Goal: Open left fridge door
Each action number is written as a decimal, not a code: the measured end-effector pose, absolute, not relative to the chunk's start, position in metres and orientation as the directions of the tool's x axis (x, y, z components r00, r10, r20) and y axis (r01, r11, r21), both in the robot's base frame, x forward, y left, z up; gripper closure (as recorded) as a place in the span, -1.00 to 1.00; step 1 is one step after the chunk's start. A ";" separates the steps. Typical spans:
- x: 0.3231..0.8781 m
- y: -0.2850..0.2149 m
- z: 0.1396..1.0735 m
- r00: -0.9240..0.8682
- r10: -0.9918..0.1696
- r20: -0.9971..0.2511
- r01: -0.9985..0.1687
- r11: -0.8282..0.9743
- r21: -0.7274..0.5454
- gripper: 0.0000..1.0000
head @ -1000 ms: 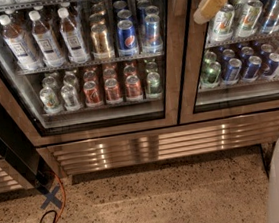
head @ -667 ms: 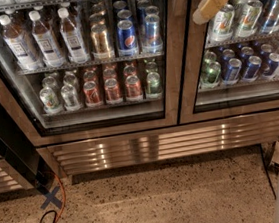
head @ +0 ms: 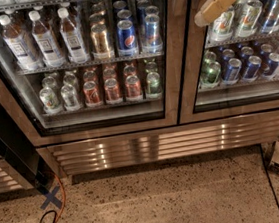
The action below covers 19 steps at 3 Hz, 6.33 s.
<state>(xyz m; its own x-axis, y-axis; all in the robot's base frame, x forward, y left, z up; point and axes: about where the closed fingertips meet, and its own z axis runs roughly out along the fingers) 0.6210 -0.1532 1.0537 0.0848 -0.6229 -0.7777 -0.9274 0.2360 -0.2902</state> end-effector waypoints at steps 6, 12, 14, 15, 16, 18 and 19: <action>0.647 -0.149 1.086 0.157 -0.713 -0.683 -0.899 0.183 -0.398 -1.00; 0.649 -0.158 1.063 0.053 -0.670 -0.740 -0.906 0.279 -0.317 -1.00; 0.642 -0.175 1.064 0.039 -0.631 -0.775 -0.881 0.345 -0.325 -1.00; 0.644 -0.174 1.069 0.049 -0.630 -0.775 -0.876 0.345 -0.337 -1.00; 0.647 -0.172 1.079 0.074 -0.636 -0.768 -0.868 0.338 -0.364 -1.00; 0.658 -0.145 1.081 0.113 -0.673 -0.731 -0.894 0.252 -0.370 -1.00; 0.657 -0.144 1.078 0.112 -0.675 -0.729 -0.900 0.241 -0.362 -1.00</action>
Offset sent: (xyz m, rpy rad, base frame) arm -0.0030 0.0029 -0.0029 -0.0355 0.0057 -0.0025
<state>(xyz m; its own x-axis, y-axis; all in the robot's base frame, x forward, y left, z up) 0.6572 -0.1440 1.0781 0.1123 -0.6753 -0.7289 -0.9002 0.2413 -0.3624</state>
